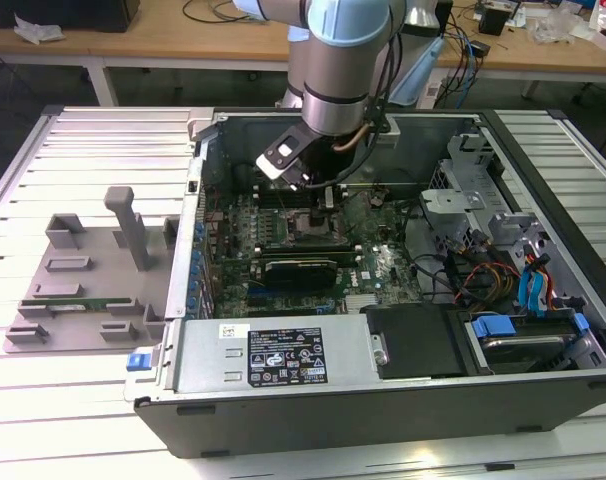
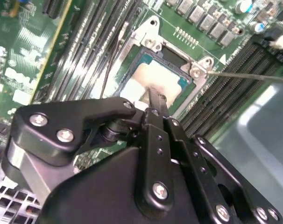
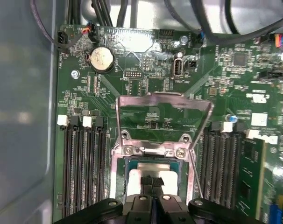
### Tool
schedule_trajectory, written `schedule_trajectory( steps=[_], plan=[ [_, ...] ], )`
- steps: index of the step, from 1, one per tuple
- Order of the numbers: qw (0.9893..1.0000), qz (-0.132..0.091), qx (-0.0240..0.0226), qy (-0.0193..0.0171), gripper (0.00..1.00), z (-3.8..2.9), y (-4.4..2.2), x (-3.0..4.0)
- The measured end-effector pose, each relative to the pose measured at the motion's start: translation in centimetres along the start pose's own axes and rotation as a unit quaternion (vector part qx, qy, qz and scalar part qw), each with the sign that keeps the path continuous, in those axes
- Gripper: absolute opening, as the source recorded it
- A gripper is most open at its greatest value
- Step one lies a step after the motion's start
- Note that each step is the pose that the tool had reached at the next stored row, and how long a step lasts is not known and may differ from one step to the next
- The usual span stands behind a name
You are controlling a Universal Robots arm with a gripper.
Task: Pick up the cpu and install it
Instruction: 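Place the cpu into insertion slot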
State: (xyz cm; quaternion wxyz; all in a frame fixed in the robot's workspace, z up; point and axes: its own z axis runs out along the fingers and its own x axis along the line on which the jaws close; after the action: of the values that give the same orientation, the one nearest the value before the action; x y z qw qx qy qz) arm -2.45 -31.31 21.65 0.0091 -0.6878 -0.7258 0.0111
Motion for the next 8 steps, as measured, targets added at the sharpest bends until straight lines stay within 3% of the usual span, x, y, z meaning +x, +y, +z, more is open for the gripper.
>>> schedule_trajectory(
  steps=[1,3,5,8],
  plan=[
    [1.0000,0.000,0.0001,-0.0002,0.11,-0.81,-0.02,-0.01],
    [1.0000,0.000,0.0001,-0.0002,0.11,-1.58,-0.05,-0.01],
    [1.0000,0.000,0.0001,-0.0002,0.11,-2.90,-0.08,-0.01],
    [1.0000,0.000,0.0001,-0.0002,0.11,-4.27,-0.12,-0.02]
  ],
)
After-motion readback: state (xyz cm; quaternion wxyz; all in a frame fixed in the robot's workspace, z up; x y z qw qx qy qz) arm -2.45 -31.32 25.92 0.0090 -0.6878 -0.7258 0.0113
